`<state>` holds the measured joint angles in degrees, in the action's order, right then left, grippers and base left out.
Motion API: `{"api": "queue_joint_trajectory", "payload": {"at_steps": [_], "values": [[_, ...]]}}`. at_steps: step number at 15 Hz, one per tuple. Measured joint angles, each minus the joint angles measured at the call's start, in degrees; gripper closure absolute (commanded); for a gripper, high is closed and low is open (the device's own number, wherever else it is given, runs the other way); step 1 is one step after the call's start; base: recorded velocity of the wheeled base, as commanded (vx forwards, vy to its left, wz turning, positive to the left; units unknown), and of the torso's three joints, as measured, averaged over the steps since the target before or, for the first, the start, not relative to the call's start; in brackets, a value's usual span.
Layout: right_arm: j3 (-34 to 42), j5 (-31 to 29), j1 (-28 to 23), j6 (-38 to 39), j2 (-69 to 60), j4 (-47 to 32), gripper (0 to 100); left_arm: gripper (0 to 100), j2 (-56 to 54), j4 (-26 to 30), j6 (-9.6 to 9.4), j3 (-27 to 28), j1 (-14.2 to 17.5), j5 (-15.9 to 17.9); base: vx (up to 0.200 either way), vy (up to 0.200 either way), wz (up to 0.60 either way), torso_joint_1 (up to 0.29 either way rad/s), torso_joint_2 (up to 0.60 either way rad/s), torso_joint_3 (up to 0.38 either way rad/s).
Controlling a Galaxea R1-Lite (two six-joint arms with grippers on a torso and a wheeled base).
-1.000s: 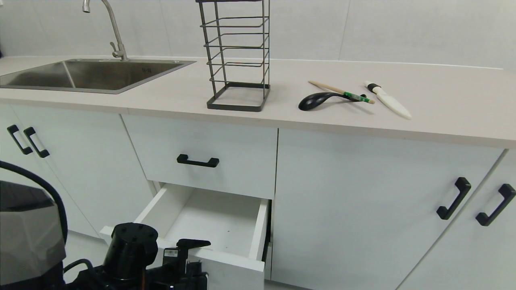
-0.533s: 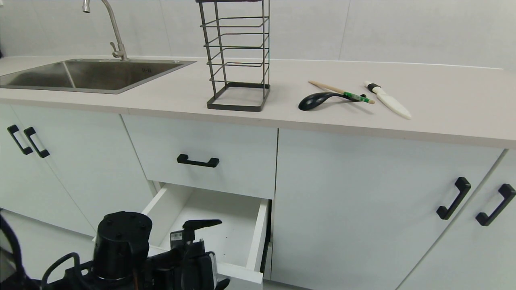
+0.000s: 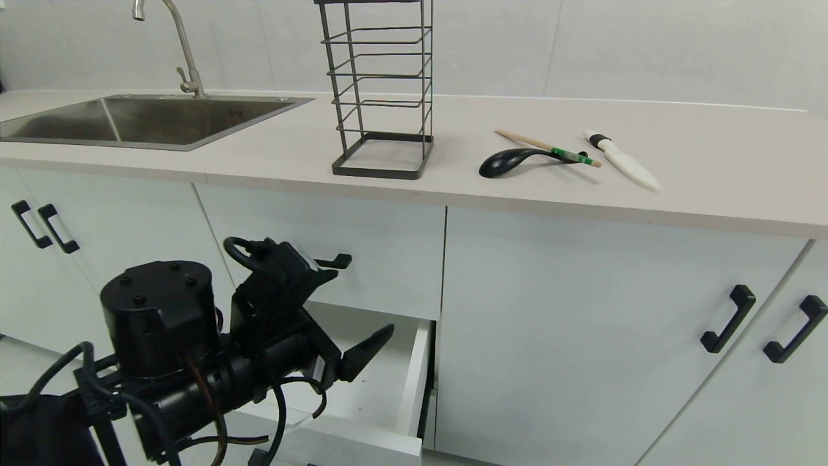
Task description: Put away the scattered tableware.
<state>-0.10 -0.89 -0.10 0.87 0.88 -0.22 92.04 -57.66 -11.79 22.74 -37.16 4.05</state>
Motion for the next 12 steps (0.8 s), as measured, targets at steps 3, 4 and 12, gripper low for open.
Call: {"api": "queue_joint_trajectory", "payload": {"at_steps": [3, 4, 12], "values": [[0.00, 0.00, 0.05, 0.02, 0.00, 0.00, 100, 0, -2.21, -0.39, 4.77, -1.44, 5.74, 4.16, 0.000, 0.000, 0.00, 0.000, 0.00, 0.000], [0.00, 0.00, 0.00, 0.00, 0.00, 0.00, 100, 0, -3.17, -0.41, 4.88, -1.77, 8.74, 6.27, 0.000, 0.000, 0.00, 0.000, 0.00, 0.000], [0.00, 0.00, 0.00, 0.02, 0.00, 0.00, 100, 0, -29.77, 2.56, 2.65, -18.52, 21.75, 10.42, 0.000, 0.000, 0.00, 0.000, 0.00, 0.000]]}}
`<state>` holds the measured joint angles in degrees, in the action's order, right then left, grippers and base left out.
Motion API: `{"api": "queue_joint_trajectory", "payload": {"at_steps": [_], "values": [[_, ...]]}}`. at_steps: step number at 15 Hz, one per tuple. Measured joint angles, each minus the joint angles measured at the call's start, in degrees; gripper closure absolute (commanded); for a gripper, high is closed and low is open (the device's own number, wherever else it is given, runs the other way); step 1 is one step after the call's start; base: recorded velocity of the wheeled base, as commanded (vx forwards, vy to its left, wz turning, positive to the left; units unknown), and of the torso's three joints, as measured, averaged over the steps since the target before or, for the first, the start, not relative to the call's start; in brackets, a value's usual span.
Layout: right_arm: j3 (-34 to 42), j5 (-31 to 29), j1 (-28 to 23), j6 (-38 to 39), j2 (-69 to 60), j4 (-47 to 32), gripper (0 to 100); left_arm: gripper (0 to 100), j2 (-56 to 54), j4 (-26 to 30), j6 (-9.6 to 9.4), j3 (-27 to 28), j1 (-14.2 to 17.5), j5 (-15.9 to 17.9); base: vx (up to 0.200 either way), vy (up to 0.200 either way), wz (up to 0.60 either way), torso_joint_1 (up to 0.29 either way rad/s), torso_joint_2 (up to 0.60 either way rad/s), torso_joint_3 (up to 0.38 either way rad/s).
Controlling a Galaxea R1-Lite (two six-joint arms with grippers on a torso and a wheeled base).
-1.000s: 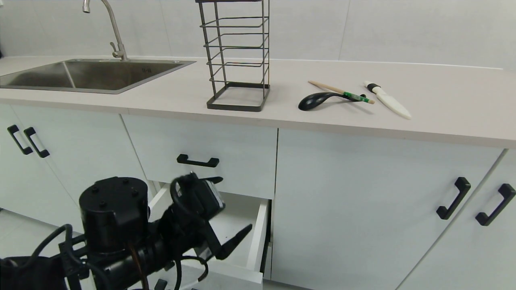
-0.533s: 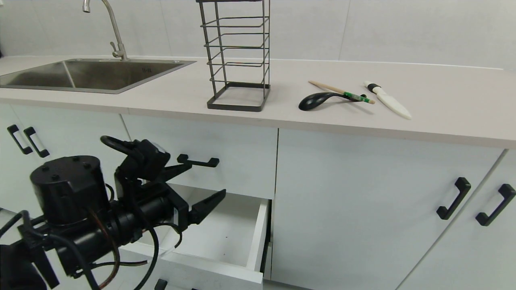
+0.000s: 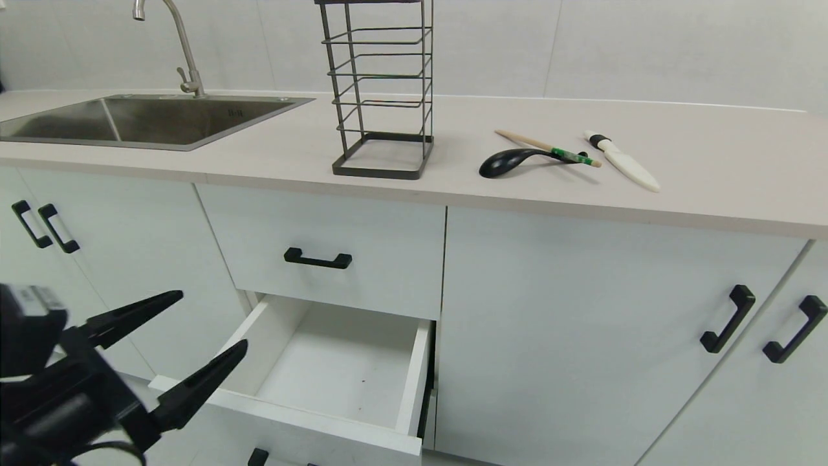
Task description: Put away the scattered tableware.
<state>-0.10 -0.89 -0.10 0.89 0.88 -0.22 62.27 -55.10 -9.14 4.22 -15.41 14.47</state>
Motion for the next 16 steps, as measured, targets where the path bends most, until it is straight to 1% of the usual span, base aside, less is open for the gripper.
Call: {"api": "queue_joint_trajectory", "payload": {"at_steps": [1, 3, 5, 6, 7, 9, 10, 11, 12, 14, 15, 16], "values": [[0.00, 0.00, 0.00, -0.02, 0.00, -0.02, 100, 0, -4.74, 2.28, -0.18, -1.22, 1.57, 0.04, 0.000, 0.000, 0.00, 0.000, 0.00, 0.000], [0.00, 0.00, 0.00, 0.00, 0.00, 0.01, 100, 0, -14.67, 9.34, -0.38, -2.02, 4.94, 0.11, 0.000, 0.000, 0.00, 0.000, 0.00, 0.000], [0.00, 0.00, 0.00, 0.00, 0.00, 0.01, 100, 0, -24.45, 18.24, -0.51, -0.98, 7.75, 0.20, 0.000, 0.000, 0.00, 0.000, 0.00, 0.000], [0.00, 0.00, 0.00, 0.00, 0.00, 0.01, 100, 0, -28.50, 21.09, -0.51, -0.39, 8.47, 0.22, 0.000, 0.000, 0.00, 0.000, 0.00, 0.000], [0.00, 0.00, 0.00, 0.00, 0.00, 0.00, 100, 0, -32.91, 23.31, -0.51, 0.27, 9.11, 0.24, 0.000, 0.000, 0.00, 0.000, 0.00, 0.000], [0.00, 0.00, 0.00, 0.00, 0.00, 0.01, 100, 0, -40.14, 25.36, -0.38, 0.84, 10.79, 0.17, 0.000, 0.000, 0.00, 0.000, 0.00, 0.000], [0.00, 0.00, 0.00, -0.02, 0.00, 0.00, 100, 0, -43.18, 25.71, -0.05, 0.18, 12.41, 0.13, 0.000, 0.000, 0.00, 0.000, 0.00, 0.000], [0.00, 0.00, 0.00, -0.02, 0.00, 0.00, 100, 0, -45.98, 26.59, 0.33, -1.57, 13.87, 0.09, 0.000, 0.000, 0.00, 0.000, 0.00, 0.000], [0.00, 0.00, 0.00, 0.00, 0.00, 0.01, 100, 0, -48.32, 28.44, 0.55, -2.55, 14.81, 0.06, 0.000, 0.000, 0.00, 0.000, 0.00, 0.000], [0.00, 0.00, 0.00, 0.00, 0.00, 0.00, 100, 0, -53.83, 39.12, 0.72, -3.58, 15.92, -0.02, 0.000, 0.000, 0.00, 0.000, 0.00, 0.000], [0.00, 0.00, 0.02, 0.00, 0.00, 0.00, 100, 0, -56.27, 46.59, 1.02, -3.89, 16.03, -0.68, 0.000, 0.000, 0.00, 0.000, 0.00, 0.000], [0.00, 0.00, 0.00, 0.01, 0.00, 0.01, 100, 0, -58.22, 51.66, 2.04, -3.95, 15.82, -2.24, 0.000, 0.000, 0.00, 0.000, 0.00, 0.000]]}}
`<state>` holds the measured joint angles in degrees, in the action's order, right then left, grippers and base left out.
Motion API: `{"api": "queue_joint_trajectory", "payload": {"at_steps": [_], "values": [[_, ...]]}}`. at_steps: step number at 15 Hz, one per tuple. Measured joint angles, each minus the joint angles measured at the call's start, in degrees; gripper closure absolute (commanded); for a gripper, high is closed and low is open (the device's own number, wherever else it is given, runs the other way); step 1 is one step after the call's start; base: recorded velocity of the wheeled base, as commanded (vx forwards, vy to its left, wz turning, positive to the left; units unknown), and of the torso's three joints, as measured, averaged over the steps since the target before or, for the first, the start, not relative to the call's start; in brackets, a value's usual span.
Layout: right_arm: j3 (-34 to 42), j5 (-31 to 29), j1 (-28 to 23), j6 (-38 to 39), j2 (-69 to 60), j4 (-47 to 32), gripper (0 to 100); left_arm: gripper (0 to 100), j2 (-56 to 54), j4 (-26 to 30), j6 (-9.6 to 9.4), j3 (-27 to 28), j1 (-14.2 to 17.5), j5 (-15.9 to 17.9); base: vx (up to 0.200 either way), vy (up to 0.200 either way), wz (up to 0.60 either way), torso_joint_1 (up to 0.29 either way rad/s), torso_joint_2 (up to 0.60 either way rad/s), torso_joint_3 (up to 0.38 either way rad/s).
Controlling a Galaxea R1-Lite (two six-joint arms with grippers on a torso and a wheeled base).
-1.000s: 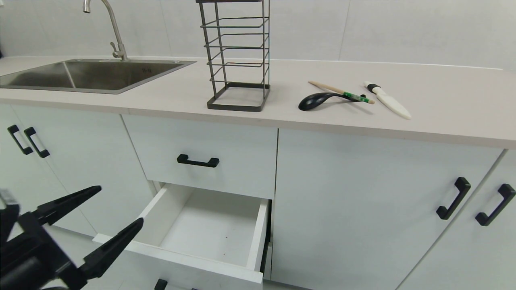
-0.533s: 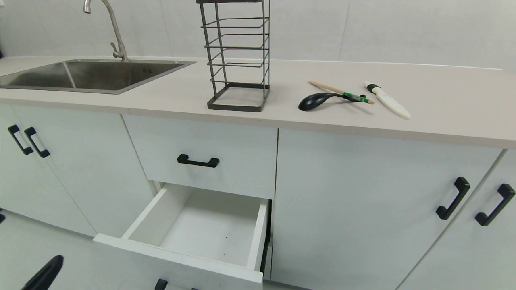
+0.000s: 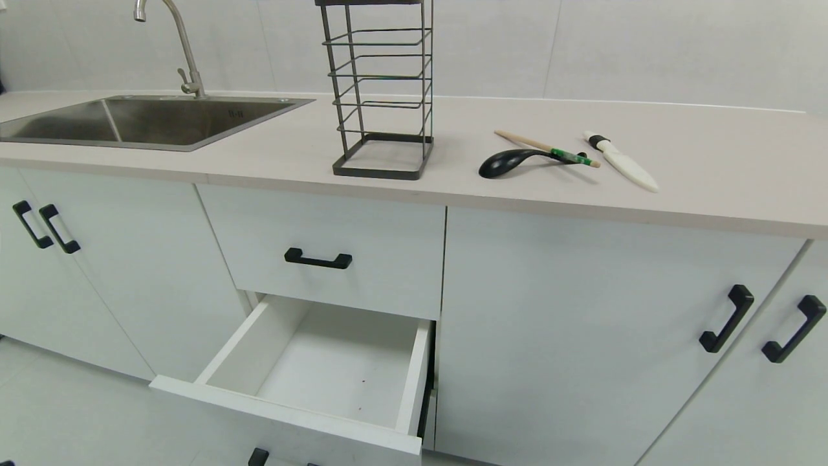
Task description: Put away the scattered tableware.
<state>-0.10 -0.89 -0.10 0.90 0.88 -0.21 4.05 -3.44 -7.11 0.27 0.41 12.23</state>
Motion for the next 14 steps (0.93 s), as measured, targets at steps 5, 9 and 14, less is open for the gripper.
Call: {"api": "queue_joint_trajectory", "payload": {"at_steps": [5, 9, 14], "values": [[0.00, 0.02, 0.00, -0.01, 0.00, 0.00, 100, 0, -3.83, 3.44, 4.71, -0.16, -0.44, -6.16, 0.000, 0.000, 0.00, 0.000, 0.00, 0.000], [0.00, 0.02, 0.00, -0.01, 0.00, -0.01, 100, 0, -4.12, 3.51, 5.19, -0.27, -0.41, -6.31, 0.000, 0.000, 0.00, 0.000, 0.00, 0.000], [0.00, -0.09, 0.00, 0.02, 0.00, -0.09, 100, 0, -4.12, 3.54, 5.55, -0.27, -0.41, -6.51, 0.000, 0.000, 0.36, 0.003, 0.00, 0.000]]}}
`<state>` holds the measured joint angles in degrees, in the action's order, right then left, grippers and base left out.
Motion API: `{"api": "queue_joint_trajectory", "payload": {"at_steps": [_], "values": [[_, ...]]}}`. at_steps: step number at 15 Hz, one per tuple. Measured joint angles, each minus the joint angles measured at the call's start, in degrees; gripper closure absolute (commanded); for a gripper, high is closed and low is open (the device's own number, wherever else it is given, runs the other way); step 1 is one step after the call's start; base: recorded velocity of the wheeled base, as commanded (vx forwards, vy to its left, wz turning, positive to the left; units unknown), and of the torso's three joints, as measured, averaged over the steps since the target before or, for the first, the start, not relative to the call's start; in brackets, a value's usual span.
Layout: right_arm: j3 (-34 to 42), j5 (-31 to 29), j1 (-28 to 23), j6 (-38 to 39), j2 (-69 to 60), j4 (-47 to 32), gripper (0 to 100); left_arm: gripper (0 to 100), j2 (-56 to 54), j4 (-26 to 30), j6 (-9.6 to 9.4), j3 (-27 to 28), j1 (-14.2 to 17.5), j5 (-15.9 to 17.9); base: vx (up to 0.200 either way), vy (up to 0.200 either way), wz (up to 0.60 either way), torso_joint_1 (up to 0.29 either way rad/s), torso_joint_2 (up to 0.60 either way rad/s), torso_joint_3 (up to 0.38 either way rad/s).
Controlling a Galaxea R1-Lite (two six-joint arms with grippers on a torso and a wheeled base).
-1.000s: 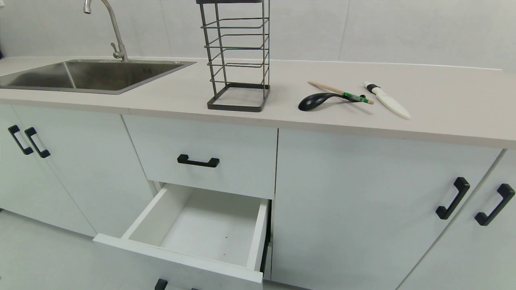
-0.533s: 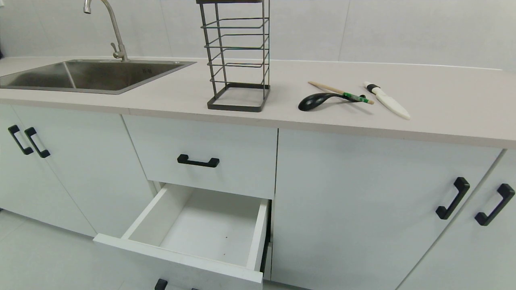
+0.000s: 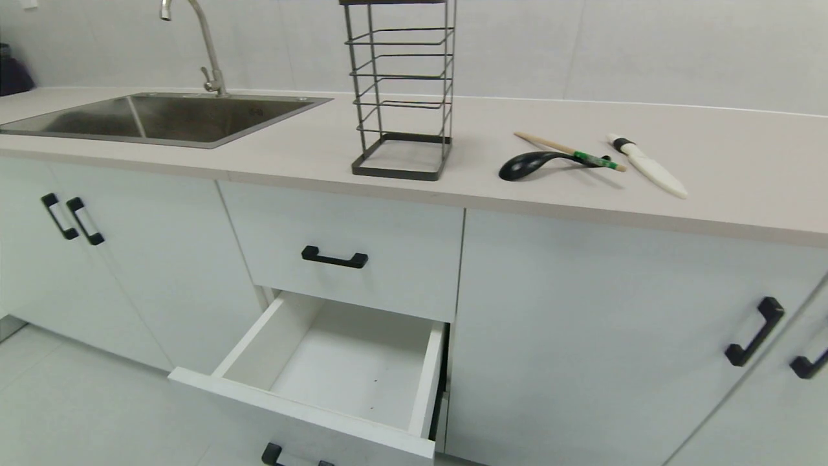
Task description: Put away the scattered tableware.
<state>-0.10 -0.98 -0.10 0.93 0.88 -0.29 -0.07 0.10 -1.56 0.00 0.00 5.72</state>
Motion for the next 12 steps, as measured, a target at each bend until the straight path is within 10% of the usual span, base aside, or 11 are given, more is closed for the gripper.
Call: {"api": "queue_joint_trajectory", "payload": {"at_steps": [12], "values": [[0.00, 0.02, 0.00, -0.13, 0.00, 0.02, 100, 0, 0.00, 0.04, 1.46, 0.00, 0.00, -1.69, 0.050, 0.000, 0.00, 0.010, -0.01, -0.002]]}}
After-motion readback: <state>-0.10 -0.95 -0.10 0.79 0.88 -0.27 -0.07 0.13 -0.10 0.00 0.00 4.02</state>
